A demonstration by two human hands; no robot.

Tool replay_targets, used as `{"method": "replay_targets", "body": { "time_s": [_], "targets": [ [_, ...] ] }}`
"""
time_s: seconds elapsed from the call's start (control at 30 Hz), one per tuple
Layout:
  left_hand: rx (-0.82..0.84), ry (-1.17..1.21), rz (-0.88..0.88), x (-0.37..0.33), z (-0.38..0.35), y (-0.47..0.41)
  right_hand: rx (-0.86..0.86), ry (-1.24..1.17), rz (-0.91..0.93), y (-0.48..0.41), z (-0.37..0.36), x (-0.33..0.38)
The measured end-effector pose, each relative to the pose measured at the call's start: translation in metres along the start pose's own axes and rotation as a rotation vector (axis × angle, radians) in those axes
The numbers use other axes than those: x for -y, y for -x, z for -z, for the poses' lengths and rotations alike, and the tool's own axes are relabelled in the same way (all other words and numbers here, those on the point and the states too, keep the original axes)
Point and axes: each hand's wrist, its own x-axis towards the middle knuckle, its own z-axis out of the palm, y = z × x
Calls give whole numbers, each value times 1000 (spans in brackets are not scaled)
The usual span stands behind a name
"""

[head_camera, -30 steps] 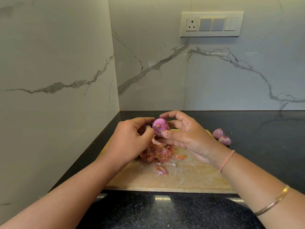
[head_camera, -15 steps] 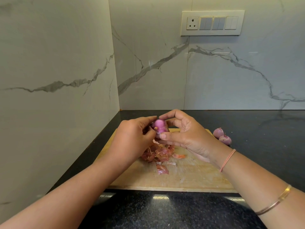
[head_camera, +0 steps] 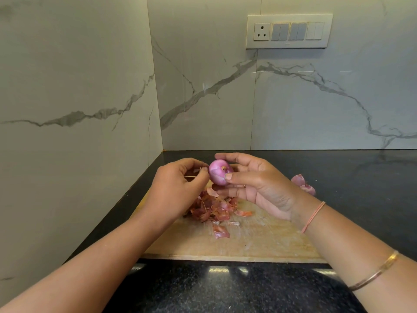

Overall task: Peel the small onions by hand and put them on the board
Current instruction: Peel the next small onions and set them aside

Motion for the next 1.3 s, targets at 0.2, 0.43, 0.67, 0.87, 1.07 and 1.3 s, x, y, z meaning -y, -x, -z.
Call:
{"method": "replay_targets", "body": {
  "time_s": [0.2,0.43,0.67,0.87,1.07,1.3],
  "targets": [
    [37,17,-56,-5,2,3,-37,159,18,1,-1,-3],
    [-17,-139,-279,-3,2,3,-115,354,77,0,-3,0],
    [-36,-218,-303,-3,0,3,-123,391,111,0,-5,-2],
    [-57,-204,-287,0,2,0,-94,367,108,1,-4,0],
    [16,-114,-238,-1,4,2,-108,357,87,1,-3,-1],
    [38,-99,-272,-2,2,3,-61,308,54,3,-2,-1]
  ]
}}
